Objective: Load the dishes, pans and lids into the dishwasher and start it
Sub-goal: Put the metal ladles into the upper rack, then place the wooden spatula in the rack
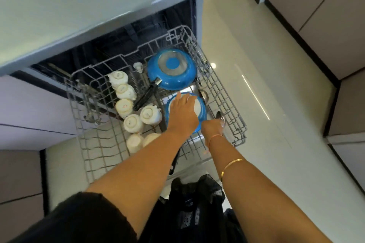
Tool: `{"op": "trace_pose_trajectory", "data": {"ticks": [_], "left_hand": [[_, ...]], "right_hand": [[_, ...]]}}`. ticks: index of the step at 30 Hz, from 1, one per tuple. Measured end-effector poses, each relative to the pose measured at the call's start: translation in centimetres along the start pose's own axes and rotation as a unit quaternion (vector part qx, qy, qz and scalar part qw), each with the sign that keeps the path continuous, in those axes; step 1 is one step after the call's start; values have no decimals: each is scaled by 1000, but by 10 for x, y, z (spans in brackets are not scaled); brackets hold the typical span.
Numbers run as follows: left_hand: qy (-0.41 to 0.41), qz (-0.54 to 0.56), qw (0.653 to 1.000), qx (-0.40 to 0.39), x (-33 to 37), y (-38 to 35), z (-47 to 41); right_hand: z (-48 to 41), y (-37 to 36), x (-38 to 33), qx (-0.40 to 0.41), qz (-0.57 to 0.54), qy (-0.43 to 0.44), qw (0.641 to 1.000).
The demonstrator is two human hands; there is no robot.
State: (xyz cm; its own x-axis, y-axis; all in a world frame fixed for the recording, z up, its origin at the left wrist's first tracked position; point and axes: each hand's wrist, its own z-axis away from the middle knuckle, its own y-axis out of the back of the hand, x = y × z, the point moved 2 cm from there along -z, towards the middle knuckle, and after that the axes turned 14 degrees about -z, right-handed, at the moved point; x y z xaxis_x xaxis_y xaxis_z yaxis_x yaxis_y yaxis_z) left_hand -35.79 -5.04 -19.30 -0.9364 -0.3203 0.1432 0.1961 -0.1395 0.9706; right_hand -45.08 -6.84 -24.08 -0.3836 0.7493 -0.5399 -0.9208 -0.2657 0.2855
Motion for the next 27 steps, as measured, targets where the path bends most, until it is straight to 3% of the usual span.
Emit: {"op": "trace_pose_trajectory", "data": {"ticks": [3,8,12,16,19,27], "left_hand": [[42,60,996,50,-16,18,30],[96,119,978,140,-66,60,78],[185,139,952,199,-134,98,109],[243,177,919,256,-201,137,136],[254,183,903,295,-257,162,158],[268,152,894,324,-438,228,223]], "right_hand": [[32,-15,-20,53,-11,19,998],[102,-54,-45,56,40,188,980],[165,-109,-70,14,60,377,924],[222,-174,-90,-23,85,494,865],[264,-231,-99,-37,83,544,834],[374,-393,-109,-77,74,597,795]]}}
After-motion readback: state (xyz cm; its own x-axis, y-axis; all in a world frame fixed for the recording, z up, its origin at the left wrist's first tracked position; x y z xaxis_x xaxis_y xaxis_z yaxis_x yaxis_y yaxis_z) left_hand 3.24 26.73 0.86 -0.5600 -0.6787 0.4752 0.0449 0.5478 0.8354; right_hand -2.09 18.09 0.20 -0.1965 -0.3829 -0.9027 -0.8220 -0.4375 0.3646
